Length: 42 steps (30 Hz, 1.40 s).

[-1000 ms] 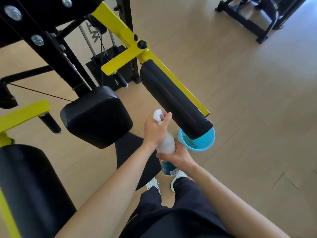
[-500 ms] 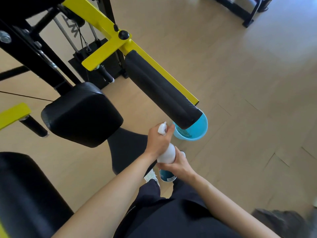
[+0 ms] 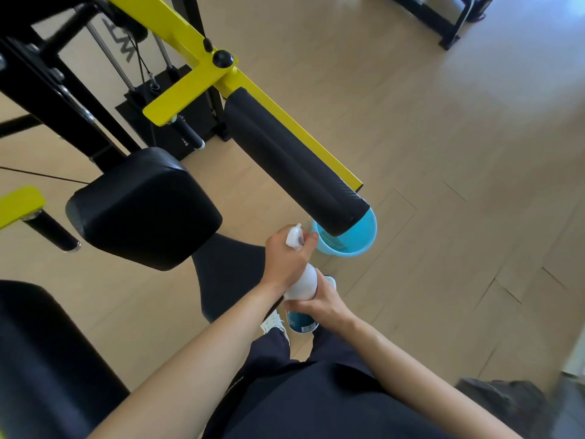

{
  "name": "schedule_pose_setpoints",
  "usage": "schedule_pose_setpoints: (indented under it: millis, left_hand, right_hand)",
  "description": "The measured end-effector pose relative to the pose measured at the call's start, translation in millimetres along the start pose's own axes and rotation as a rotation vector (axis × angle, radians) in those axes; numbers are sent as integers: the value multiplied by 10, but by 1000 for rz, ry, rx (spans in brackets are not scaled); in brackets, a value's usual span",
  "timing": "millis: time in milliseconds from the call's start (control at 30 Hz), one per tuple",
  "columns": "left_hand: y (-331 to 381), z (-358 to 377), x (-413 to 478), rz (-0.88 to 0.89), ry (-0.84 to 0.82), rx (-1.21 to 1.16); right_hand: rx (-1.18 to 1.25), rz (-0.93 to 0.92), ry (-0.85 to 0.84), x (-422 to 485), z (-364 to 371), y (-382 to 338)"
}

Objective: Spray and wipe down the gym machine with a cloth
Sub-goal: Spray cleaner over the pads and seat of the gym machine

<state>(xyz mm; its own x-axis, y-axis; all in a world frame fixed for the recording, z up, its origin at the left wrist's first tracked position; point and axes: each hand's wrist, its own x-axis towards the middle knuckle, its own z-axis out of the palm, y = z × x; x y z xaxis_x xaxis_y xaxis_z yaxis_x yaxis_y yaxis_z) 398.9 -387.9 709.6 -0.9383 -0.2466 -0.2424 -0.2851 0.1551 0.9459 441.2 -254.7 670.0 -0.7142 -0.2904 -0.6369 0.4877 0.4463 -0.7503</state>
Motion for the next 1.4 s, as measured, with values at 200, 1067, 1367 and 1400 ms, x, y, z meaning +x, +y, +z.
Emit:
schedule_pose_setpoints:
  millis: [200, 1067, 1367, 1400]
  left_hand:
    - [39, -280, 162, 46, 129, -19]
    - [114, -597, 156, 4, 263, 102]
    - [235, -1034, -440, -141, 905, -98]
    - [285, -1049, -492, -203, 952, -138]
  right_hand:
    - [-110, -23, -67, 195, 49, -345]
    - [-155, -61, -207, 205, 247, -674]
    - [-484, -223, -642, 256, 451, -1231]
    - [-504, -235, -659, 226, 463, -1291]
